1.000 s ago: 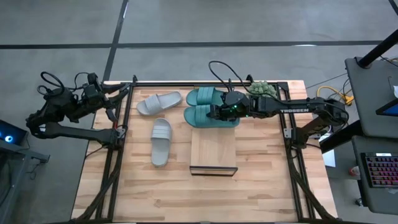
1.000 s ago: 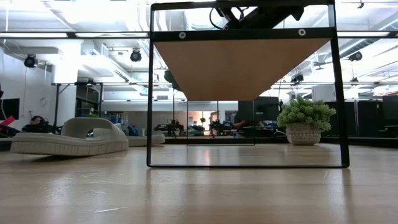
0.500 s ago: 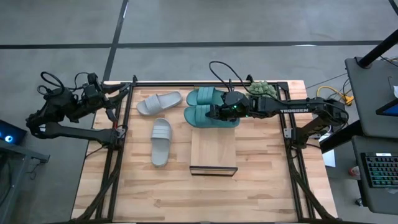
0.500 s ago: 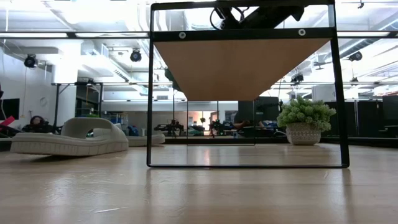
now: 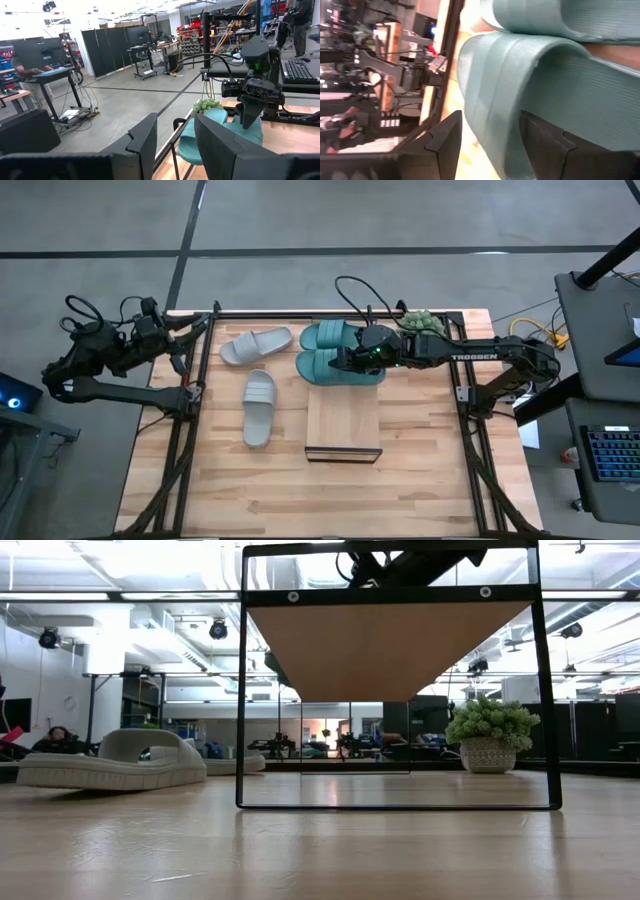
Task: Pick and place slides into the shelf
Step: Put the bottom gray slide on the shelf
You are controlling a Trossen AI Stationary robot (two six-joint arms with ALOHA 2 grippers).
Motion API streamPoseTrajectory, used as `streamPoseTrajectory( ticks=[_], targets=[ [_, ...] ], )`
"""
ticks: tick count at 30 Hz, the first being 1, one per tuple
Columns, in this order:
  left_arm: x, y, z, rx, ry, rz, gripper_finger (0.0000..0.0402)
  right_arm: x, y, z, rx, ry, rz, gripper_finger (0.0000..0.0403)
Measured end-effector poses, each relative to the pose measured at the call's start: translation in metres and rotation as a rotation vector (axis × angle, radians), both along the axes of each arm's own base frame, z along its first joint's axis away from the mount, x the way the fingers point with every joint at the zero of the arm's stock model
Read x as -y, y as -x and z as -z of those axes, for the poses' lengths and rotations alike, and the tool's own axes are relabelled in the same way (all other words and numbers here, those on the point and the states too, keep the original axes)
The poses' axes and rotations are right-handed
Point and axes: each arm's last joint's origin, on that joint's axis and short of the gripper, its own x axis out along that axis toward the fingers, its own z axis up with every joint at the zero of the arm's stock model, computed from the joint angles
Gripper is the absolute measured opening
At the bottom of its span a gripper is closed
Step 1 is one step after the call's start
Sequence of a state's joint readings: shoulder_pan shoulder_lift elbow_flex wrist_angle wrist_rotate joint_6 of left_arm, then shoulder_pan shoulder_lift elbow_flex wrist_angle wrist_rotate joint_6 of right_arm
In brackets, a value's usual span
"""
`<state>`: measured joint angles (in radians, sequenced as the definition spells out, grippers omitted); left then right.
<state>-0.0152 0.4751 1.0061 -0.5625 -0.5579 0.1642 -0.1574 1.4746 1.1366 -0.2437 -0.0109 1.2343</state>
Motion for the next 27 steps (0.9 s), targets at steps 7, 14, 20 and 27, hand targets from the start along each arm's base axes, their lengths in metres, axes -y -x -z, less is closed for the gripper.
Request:
streamPoseTrajectory(
  ticks=[7,14,20,27],
  targets=[
    [0.000,0.000,0.000,0.000,0.000,0.000,0.0116,-0.001,0.005,-0.003,-0.106,-0.013,0.002,0.0187],
    [0.000,0.000,0.000,-0.002,0.000,0.000,0.0116,0.000,0.005,-0.012,-0.100,0.013,0.007,0.0187],
    [0.000,0.000,0.001,-0.006,0.000,0.000,0.0116,0.000,0.007,-0.012,-0.139,0.010,0.004,0.0187],
    [0.000,0.000,0.001,-0.007,0.000,0.000,0.0116,0.000,0.010,-0.020,-0.123,0.034,0.008,0.0187]
  ],
)
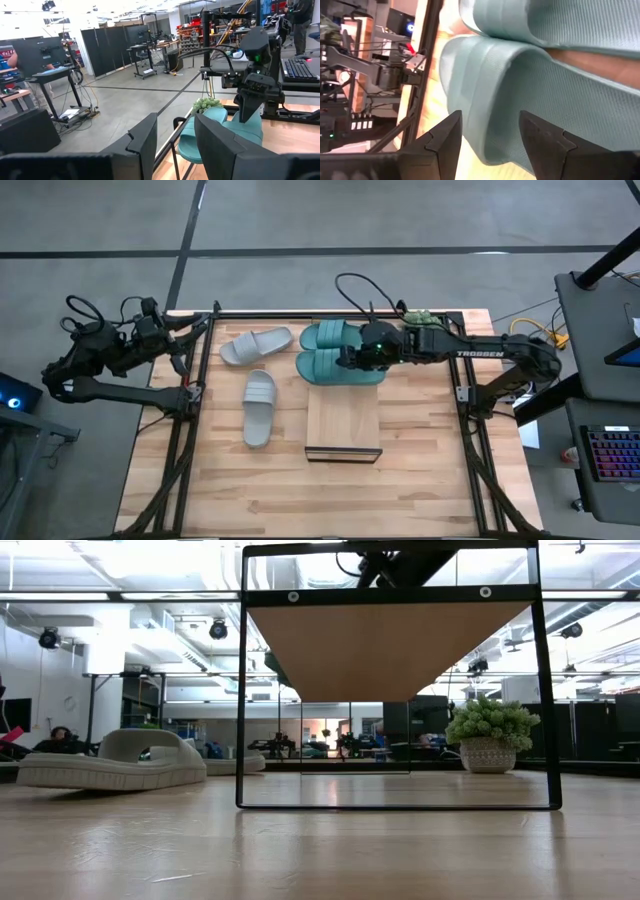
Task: Pick and place slides into the shelf
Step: Put the bottom gray slide on the shelf
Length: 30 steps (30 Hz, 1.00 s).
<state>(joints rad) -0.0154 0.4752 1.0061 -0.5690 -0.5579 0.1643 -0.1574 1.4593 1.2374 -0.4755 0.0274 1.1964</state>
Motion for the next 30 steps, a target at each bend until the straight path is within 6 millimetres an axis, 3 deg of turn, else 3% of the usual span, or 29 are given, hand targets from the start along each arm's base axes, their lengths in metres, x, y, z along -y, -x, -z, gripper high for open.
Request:
streamPoseTrajectory(
  ticks=[9,16,24,30],
  targets=[
    [0.000,0.000,0.000,0.000,0.000,0.000,0.0116,-0.001,0.016,-0.014,-0.006,0.087,-0.011,0.0187],
    [0.000,0.000,0.000,0.000,0.000,0.000,0.0116,-0.007,0.033,-0.036,0.066,0.158,-0.039,0.0187],
    [0.000,0.000,0.000,-0.001,0.001,0.000,0.0116,-0.029,0.050,-0.070,0.213,0.421,-0.153,0.0187],
    [0.000,0.000,0.000,-0.001,0.001,0.000,0.0116,-0.054,0.046,-0.086,0.355,0.626,-0.308,0.0175]
  ],
)
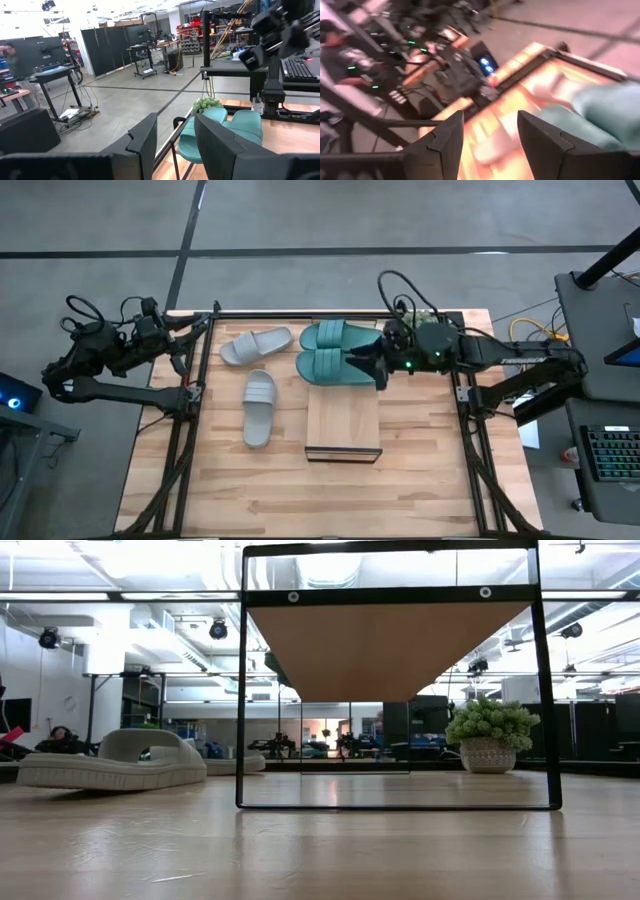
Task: Pick and place slides into the shelf
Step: Put the bottom gray slide on the shelf
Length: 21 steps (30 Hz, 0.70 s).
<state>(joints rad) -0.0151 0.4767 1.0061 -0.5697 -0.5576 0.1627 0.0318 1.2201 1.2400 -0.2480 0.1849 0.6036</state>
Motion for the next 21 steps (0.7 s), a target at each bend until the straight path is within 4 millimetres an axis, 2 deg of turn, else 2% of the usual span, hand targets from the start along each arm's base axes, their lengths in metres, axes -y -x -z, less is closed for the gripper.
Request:
streamPoseTrajectory(
  ticks=[6,9,12,16,21],
  targets=[
    [0.000,0.000,0.000,0.000,0.000,0.003,0.0116,-0.015,-0.007,-0.002,0.032,0.160,-0.086,0.0149],
    [0.002,-0.001,0.000,0.000,0.003,0.079,0.0116,-0.017,-0.007,-0.002,0.025,0.221,-0.106,0.0126],
    [0.004,-0.002,0.000,0.003,0.009,0.140,0.0116,-0.017,-0.007,-0.001,0.017,0.243,-0.088,0.0086],
    [0.004,-0.006,0.000,0.025,0.076,0.137,0.0116,-0.017,-0.008,-0.001,0.011,0.282,-0.093,0.0020],
    [0.004,-0.015,0.002,0.013,0.103,0.132,0.0116,-0.019,-0.009,-0.005,0.066,0.276,-0.173,0.0010]
  ],
)
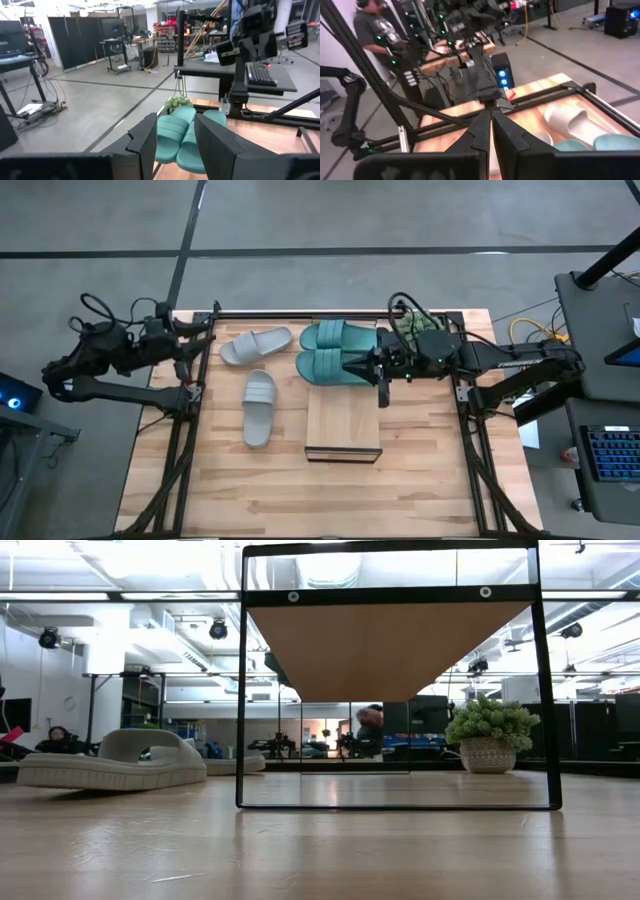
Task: Pick and place slides into the shelf
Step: Put the bottom gray slide on the shelf
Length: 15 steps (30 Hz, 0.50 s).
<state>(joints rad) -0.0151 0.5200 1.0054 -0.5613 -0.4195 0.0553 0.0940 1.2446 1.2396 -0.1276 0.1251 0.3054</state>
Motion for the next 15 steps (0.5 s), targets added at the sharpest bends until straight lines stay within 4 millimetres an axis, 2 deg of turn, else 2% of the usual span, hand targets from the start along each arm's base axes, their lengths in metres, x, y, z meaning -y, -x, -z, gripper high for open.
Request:
streamPoseTrajectory(
  ticks=[10,15],
  targets=[
    [0.000,-0.029,0.000,-0.018,0.023,-0.005,0.0116,0.001,0.001,0.003,-0.027,-0.027,0.020,0.0009],
    [0.000,-0.036,-0.001,-0.010,0.020,-0.009,0.0117,0.000,0.001,0.005,-0.057,-0.036,0.018,0.0009]
  ],
)
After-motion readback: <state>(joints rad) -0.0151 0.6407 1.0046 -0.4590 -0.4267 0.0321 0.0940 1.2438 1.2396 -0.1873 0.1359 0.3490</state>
